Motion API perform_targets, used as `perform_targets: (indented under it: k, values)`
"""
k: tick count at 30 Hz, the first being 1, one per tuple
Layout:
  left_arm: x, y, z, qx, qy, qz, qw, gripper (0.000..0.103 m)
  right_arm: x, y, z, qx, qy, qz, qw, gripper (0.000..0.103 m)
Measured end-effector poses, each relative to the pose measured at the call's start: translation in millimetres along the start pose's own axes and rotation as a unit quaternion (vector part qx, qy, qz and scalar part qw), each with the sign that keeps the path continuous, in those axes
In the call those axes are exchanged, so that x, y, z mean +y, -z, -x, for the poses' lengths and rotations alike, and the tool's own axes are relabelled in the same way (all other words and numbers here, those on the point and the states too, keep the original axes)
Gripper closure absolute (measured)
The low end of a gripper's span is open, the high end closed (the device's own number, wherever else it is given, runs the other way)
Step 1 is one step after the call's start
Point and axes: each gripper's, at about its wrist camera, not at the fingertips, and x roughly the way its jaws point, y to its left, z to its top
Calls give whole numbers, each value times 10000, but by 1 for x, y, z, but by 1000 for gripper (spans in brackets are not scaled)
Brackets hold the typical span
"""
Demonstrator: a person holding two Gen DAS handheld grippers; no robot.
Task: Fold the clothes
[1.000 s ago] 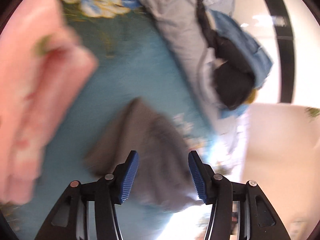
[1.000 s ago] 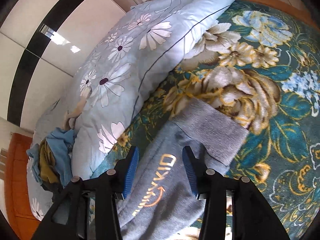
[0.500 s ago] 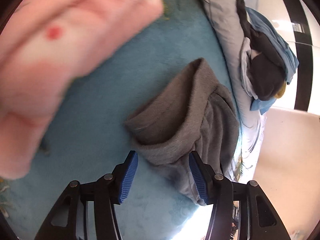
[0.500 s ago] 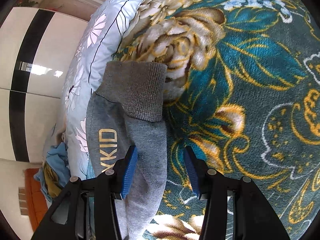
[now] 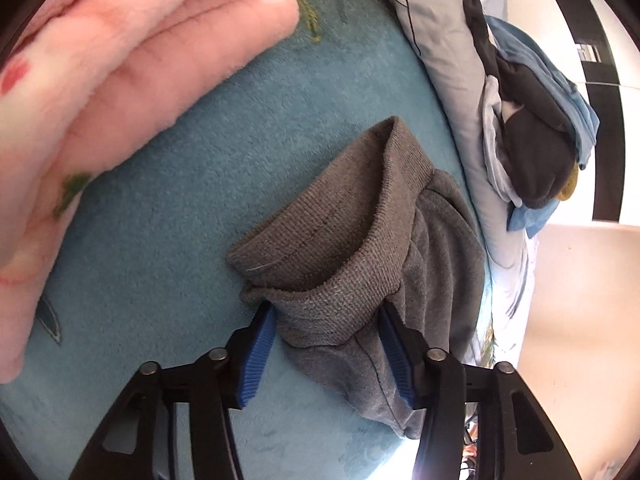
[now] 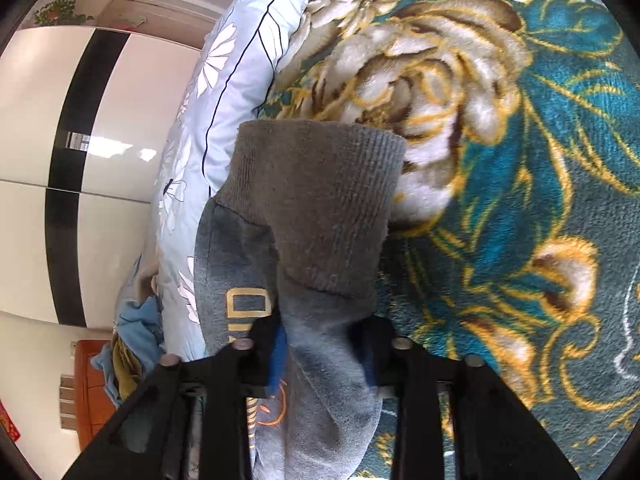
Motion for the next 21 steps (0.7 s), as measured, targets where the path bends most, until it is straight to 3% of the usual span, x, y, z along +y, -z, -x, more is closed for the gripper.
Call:
perform_targets:
  k: [3,6,14,17,21]
  values:
    - [-3,0,5,-77,-3,59,10000,73,13,0,2,-26,39,-4,10000,92]
    - [-10,0,14,-121,104,55,9999,83,27,0,11,-103,22,23,9999,95]
    - [-37,-3,66,-117,701,-459,9964,86,60,9,73,-201,-187,517,9983,96]
    - [-38,0,77,-73,680,-602,9958,86,55,24,103,-237,-270,586,9976,96]
    - [-8,11,88,155,424,-717,9964,86,21,41,136,-166,-75,546,9983,96]
